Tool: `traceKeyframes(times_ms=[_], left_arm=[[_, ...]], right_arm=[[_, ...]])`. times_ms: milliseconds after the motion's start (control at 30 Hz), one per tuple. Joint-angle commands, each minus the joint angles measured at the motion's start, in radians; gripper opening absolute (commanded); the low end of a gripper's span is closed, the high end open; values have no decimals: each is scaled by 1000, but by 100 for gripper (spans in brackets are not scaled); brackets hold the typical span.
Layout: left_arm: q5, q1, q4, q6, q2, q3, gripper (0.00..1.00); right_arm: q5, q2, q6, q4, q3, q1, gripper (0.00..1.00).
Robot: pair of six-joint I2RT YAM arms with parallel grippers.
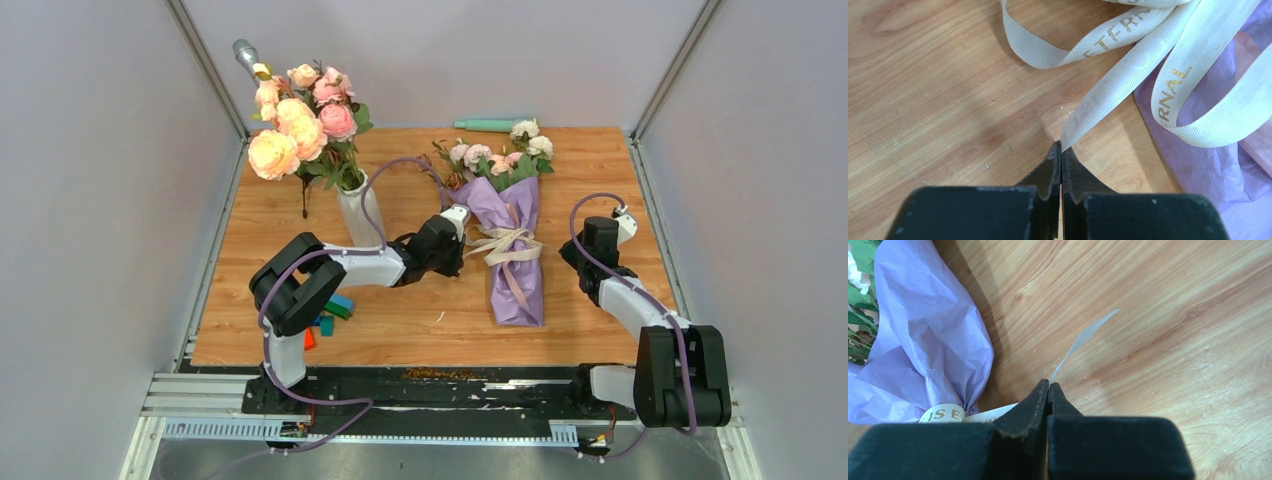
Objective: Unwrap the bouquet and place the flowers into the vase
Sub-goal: Untie the ribbon from the wrapping paper.
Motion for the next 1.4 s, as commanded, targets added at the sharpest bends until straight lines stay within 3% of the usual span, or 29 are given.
traceKeyframes(times_ms=[0, 400, 667, 1133, 1367], left_arm=[[-27, -31, -10, 41, -35, 32, 0], [-120, -73, -52, 62, -47, 35, 0], [-191, -82, -114, 79, -118, 4, 0], [-335, -93, -198, 270, -185, -34, 0], [-365, -94, -238, 294, -205, -26, 0]], right_arm=[[-6, -25, -9, 8, 18, -7, 0], [-4, -27, -1, 8, 18, -7, 0], [11, -30, 9, 4, 4, -73, 0], [-12, -28, -3, -1, 1, -133, 0], [-20, -32, -7, -9, -2, -157, 0]])
